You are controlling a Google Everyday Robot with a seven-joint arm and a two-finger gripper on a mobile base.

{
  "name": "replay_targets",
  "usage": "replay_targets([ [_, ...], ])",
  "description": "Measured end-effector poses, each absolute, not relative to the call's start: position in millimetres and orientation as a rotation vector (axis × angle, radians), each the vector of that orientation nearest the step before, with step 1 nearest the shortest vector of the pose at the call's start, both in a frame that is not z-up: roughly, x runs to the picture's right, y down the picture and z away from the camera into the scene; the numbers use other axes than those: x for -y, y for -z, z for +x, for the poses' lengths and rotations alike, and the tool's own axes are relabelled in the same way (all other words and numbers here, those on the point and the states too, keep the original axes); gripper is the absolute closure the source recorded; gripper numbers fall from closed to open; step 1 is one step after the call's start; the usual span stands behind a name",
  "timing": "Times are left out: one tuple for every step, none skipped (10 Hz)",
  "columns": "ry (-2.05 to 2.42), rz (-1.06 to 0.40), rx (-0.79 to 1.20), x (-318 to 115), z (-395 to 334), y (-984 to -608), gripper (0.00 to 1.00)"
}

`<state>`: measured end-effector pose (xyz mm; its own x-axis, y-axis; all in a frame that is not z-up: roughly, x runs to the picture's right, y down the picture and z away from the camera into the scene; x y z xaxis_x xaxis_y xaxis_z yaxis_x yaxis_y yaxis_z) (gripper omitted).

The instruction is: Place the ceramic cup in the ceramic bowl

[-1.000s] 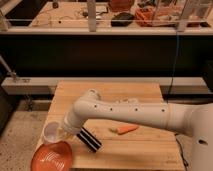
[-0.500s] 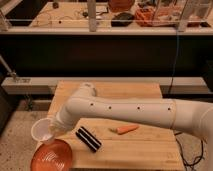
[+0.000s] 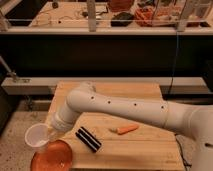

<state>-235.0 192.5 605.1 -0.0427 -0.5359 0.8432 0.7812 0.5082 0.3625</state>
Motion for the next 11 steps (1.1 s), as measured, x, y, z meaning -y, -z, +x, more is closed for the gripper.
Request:
replay_targets([
  [1.071, -0.337, 1.297, -202.4, -233.4, -603.2, 1.0],
  [1.075, -0.38, 1.323, -206.6, -231.6, -600.2, 1.0],
  [1.079, -0.416, 1.325, -210.0, -224.6, -597.3, 1.0],
  [1.082, -0.461, 1.303, -211.7, -214.9, -595.2, 1.0],
  [1.093, -0.519, 1.265, -213.7, -205.4, -594.5, 1.0],
  [1.112, -0.566, 1.229, -214.8, -199.3, -593.7, 1.0],
  [1.135, -0.61, 1.197, -217.5, -192.4, -594.2, 1.0],
  [1.149, -0.64, 1.176, -221.2, -185.3, -598.4, 1.0],
  [1.154, -0.659, 1.163, -225.9, -179.1, -605.6, 1.0],
  [1.162, -0.667, 1.158, -229.7, -175.7, -611.3, 1.0],
  [1.169, -0.657, 1.167, -232.4, -172.6, -615.7, 1.0],
])
